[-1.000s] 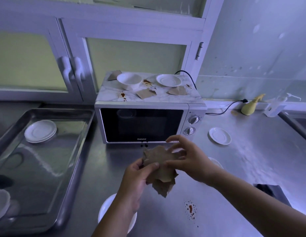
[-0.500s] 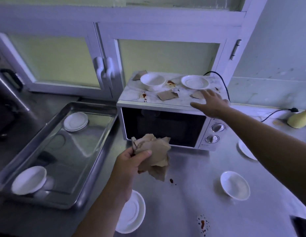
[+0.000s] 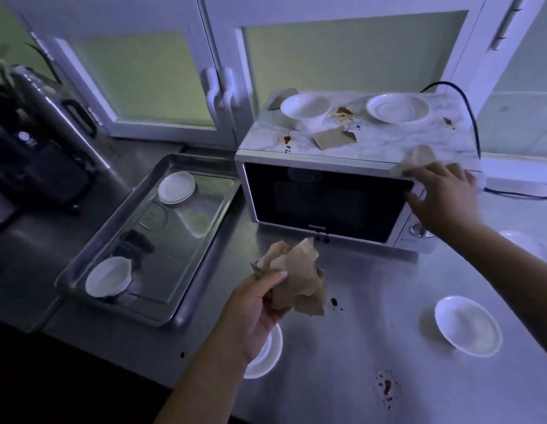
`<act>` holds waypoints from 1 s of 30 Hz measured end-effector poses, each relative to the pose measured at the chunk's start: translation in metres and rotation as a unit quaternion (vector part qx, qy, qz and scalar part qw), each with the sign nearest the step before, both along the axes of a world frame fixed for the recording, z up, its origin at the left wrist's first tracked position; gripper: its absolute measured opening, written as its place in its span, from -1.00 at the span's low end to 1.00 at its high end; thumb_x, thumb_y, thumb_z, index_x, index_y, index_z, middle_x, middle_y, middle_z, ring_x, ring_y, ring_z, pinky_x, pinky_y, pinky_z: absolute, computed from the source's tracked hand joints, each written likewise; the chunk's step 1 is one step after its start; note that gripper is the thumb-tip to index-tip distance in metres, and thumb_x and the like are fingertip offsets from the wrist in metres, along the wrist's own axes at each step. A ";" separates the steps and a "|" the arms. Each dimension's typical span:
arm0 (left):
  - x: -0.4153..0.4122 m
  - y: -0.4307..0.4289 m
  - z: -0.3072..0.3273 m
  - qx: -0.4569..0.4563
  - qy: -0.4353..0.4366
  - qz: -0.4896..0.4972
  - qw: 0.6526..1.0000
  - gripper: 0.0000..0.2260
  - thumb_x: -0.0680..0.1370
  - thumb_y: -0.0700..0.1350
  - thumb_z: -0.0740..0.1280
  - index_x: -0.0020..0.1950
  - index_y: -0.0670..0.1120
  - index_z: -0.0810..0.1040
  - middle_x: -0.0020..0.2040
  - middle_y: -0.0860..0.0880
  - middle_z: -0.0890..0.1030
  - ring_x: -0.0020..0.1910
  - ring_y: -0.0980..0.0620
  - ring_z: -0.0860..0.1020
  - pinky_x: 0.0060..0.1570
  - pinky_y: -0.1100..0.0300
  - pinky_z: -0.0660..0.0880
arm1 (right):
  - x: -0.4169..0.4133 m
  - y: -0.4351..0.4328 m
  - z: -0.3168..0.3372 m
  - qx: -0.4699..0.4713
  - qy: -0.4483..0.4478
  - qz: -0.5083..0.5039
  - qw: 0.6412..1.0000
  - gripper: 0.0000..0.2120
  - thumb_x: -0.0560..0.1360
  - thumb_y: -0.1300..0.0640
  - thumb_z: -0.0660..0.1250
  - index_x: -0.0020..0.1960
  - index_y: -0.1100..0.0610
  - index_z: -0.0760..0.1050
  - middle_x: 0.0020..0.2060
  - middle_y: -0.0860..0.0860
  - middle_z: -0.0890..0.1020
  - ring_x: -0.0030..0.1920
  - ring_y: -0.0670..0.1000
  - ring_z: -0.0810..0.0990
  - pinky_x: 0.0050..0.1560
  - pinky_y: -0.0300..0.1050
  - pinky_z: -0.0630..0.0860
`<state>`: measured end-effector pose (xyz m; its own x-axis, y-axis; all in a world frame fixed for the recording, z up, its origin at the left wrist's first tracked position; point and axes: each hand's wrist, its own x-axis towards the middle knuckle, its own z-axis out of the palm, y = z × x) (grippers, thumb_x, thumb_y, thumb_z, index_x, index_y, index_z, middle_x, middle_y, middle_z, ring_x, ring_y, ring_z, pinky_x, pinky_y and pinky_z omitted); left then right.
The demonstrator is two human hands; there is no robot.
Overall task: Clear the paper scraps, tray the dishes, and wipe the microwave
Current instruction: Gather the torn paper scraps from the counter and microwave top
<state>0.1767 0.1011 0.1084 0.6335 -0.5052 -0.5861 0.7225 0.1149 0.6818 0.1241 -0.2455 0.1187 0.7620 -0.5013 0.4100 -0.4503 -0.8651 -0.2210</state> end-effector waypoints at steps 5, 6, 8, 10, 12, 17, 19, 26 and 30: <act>0.000 0.000 -0.004 -0.009 0.061 -0.007 0.998 -0.74 0.47 -0.17 0.41 0.15 -0.15 0.63 -0.04 -0.12 0.72 -0.17 0.02 0.71 -0.28 0.18 0.60 | -0.010 -0.003 -0.001 -0.005 -0.092 -0.026 0.995 -0.87 0.49 0.31 0.35 -0.03 0.23 0.66 -0.19 0.24 0.70 -0.16 0.32 0.62 0.03 0.17 0.46; 0.002 0.000 -0.007 -0.012 0.071 -0.011 0.997 -0.77 0.47 -0.18 0.41 0.12 -0.16 0.63 -0.06 -0.12 0.72 -0.19 0.01 0.71 -0.29 0.17 0.60 | -0.009 -0.005 -0.001 -0.007 -0.095 -0.032 0.995 -0.87 0.49 0.31 0.34 -0.03 0.24 0.65 -0.18 0.25 0.69 -0.17 0.32 0.61 0.00 0.17 0.47; 0.008 0.002 -0.012 -0.019 0.083 -0.019 0.996 -0.77 0.44 -0.18 0.43 0.07 -0.18 0.64 -0.07 -0.14 0.72 -0.21 -0.01 0.71 -0.30 0.15 0.61 | -0.004 -0.008 0.002 0.001 -0.093 -0.041 0.995 -0.86 0.49 0.29 0.34 0.01 0.25 0.64 -0.12 0.26 0.68 -0.11 0.33 0.59 -0.01 0.18 0.49; 0.016 0.002 -0.016 -0.023 0.087 -0.029 0.995 -0.74 0.39 -0.18 0.44 0.06 -0.19 0.65 -0.08 -0.15 0.72 -0.22 -0.02 0.71 -0.31 0.15 0.61 | 0.003 -0.011 0.008 0.037 -0.090 -0.048 0.994 -0.83 0.53 0.23 0.36 0.08 0.25 0.64 -0.02 0.25 0.67 0.02 0.33 0.56 0.05 0.18 0.49; 0.025 0.003 -0.019 -0.018 0.093 -0.043 0.995 -0.73 0.37 -0.18 0.44 0.06 -0.18 0.64 -0.09 -0.14 0.72 -0.23 -0.01 0.71 -0.32 0.15 0.62 | 0.010 -0.011 0.013 0.047 -0.067 -0.067 0.994 -0.79 0.55 0.21 0.33 0.14 0.24 0.64 0.09 0.22 0.66 0.13 0.32 0.51 0.13 0.15 0.47; 0.049 0.014 -0.014 -0.036 0.098 -0.057 0.993 -0.72 0.36 -0.19 0.43 0.07 -0.17 0.63 -0.11 -0.11 0.73 -0.25 0.01 0.71 -0.34 0.17 0.61 | 0.014 -0.006 0.011 0.051 0.048 -0.068 0.995 -0.56 0.44 0.28 0.39 0.32 0.16 0.55 0.29 0.13 0.56 0.30 0.25 0.42 0.29 0.17 0.35; 0.056 0.015 -0.015 -0.036 0.102 -0.057 0.993 -0.74 0.42 -0.23 0.41 0.11 -0.19 0.61 -0.11 -0.13 0.72 -0.25 0.00 0.70 -0.32 0.16 0.63 | 0.016 -0.005 0.013 0.052 0.030 -0.083 0.995 -0.63 0.46 0.28 0.39 0.25 0.15 0.60 0.24 0.12 0.61 0.26 0.25 0.46 0.24 0.14 0.38; 0.075 0.026 -0.028 -0.055 0.113 -0.060 0.990 -0.77 0.50 -0.29 0.37 0.16 -0.23 0.59 -0.05 -0.20 0.71 -0.18 -0.06 0.71 -0.24 0.11 0.65 | 0.030 0.056 0.043 0.217 -0.159 -0.109 0.957 -0.80 0.50 -0.01 0.46 -0.06 0.13 0.67 -0.16 0.02 0.66 -0.15 0.06 0.63 -0.07 -0.02 0.55; 0.089 0.033 -0.033 0.001 -0.022 -0.106 0.994 -0.82 0.52 -0.28 0.39 0.12 -0.19 0.61 -0.02 -0.19 0.72 -0.11 -0.09 0.71 -0.16 0.08 0.63 | 0.027 0.136 0.061 0.618 -0.161 0.114 0.761 -0.88 0.35 0.22 0.51 -0.13 0.18 0.64 -0.28 0.09 0.69 -0.30 0.04 0.65 -0.30 -0.15 0.54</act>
<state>0.2661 0.1336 0.0759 0.5378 -0.6293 -0.5611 0.6999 -0.0378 0.7132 0.1508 -0.1099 0.1793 0.8469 -0.5252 -0.0836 -0.0692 0.0469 -0.9965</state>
